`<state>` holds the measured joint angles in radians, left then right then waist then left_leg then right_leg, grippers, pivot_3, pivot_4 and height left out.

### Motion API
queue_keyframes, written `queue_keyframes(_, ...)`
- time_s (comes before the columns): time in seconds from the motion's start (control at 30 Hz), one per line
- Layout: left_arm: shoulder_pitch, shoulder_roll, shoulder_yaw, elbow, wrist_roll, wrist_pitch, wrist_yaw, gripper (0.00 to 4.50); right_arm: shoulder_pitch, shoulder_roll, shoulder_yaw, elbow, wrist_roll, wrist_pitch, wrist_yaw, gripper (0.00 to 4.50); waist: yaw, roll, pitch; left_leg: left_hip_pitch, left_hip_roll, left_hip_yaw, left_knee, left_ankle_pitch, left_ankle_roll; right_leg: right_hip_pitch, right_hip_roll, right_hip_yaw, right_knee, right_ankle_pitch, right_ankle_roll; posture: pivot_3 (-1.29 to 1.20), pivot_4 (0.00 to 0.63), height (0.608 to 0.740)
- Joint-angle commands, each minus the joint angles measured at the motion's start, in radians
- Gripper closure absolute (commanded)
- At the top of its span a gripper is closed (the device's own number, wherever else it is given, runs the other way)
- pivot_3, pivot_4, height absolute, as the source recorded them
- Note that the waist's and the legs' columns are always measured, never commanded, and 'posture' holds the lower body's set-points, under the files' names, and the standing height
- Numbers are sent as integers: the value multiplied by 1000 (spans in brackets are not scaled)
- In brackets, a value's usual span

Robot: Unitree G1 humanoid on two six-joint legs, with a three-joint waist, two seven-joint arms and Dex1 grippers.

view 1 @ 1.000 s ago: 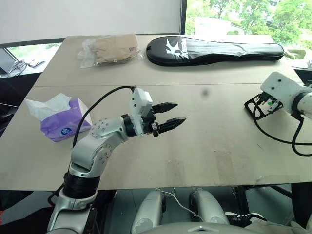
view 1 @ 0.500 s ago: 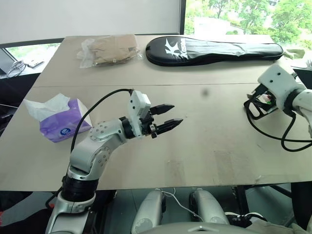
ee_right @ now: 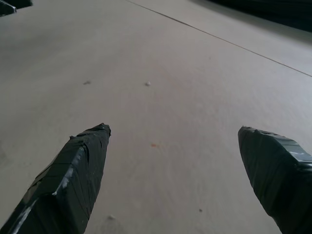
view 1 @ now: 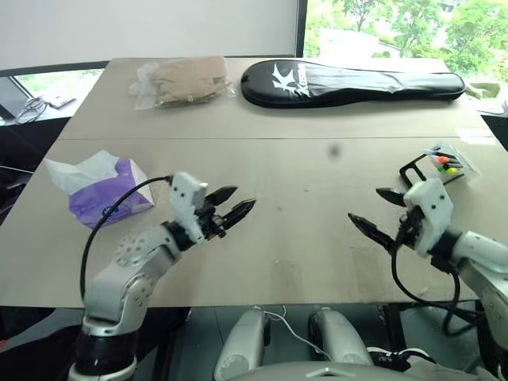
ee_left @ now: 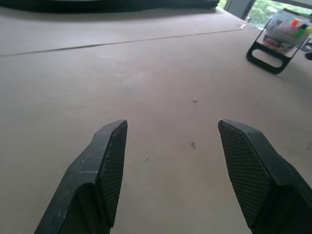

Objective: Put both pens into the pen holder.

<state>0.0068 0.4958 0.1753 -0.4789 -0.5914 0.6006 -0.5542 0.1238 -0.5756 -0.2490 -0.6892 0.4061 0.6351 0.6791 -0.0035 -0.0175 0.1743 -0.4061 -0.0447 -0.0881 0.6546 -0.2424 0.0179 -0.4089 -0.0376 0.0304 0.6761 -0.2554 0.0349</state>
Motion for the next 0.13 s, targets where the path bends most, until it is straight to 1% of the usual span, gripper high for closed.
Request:
queue_keyframes(0.03,56,-15,60,-57,5,-50,29,1488,64,-2,-64,33,-8,-158,49,29,-1,0,0,6,0,1,-2,0,0,5,0,0,-1,0,0,0,150,740)
queue_keyframes(0.07,74,-23,75,-56,10,-66,41,1488,73,-1,-68,58,-15,-195,55,29,-2,1,0,10,0,1,-3,0,0,9,0,1,-2,-1,0,0,150,740)
queue_keyframes(0.13,96,-40,101,-49,14,-90,61,1488,67,8,-64,96,-21,-241,46,29,-4,0,0,14,2,1,-3,0,0,14,1,1,-6,-1,0,0,150,740)
